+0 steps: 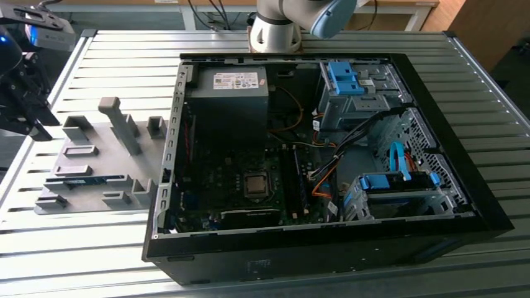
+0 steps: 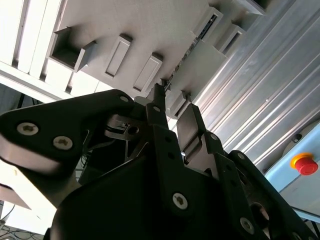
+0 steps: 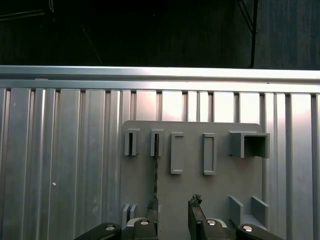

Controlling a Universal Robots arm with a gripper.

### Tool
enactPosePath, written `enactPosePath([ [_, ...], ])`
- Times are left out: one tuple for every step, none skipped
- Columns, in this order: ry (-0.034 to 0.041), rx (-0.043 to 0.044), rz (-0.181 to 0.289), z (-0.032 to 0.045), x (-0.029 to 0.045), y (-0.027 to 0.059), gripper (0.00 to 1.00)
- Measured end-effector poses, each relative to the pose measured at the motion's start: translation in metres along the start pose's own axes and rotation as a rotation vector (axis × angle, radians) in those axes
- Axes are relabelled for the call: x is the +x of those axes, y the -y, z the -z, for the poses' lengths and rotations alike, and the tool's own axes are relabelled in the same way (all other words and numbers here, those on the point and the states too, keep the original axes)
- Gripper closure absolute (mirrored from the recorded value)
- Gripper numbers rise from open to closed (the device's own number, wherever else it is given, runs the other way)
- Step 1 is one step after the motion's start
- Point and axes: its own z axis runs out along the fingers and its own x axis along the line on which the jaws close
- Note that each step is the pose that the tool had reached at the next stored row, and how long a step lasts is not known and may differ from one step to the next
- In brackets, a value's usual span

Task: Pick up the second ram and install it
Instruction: 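Pick up the second ram and move it above second insertion slot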

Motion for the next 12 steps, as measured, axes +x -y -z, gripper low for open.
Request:
enactPosePath([
  [0.0, 0.0, 0.0, -0.0002, 0.0, 0.0, 0.63],
  [0.0, 0.0, 0.0, -0.0005, 0.0, 0.0, 0.63],
  [0.0, 0.0, 0.0, -0.0008, 0.0, 0.0, 0.63],
  [0.0, 0.0, 0.0, -0.0011, 0.0, 0.0, 0.63],
  [0.0, 0.0, 0.0, -0.0014, 0.0, 0.0, 0.63],
  [0.0, -0.0001, 0.0, -0.0016, 0.0, 0.0001, 0.63],
  [0.0001, 0.0, 0.0, -0.002, 0.0, 0.0001, 0.63],
  [0.0001, 0.0001, 0.0, -0.0024, 0.0, 0.0001, 0.63],
  [0.0, 0.0, 0.0, -0.0027, 0.0, 0.0001, 0.63],
  [0.0, 0.0, 0.0, -0.003, 0.0, 0.0001, 0.63],
  [0.0, 0.0, 0.0, -0.0034, 0.0, 0.0001, 0.63],
  [0.0, 0.0, 0.0, -0.0038, 0.0, 0.0001, 0.63],
])
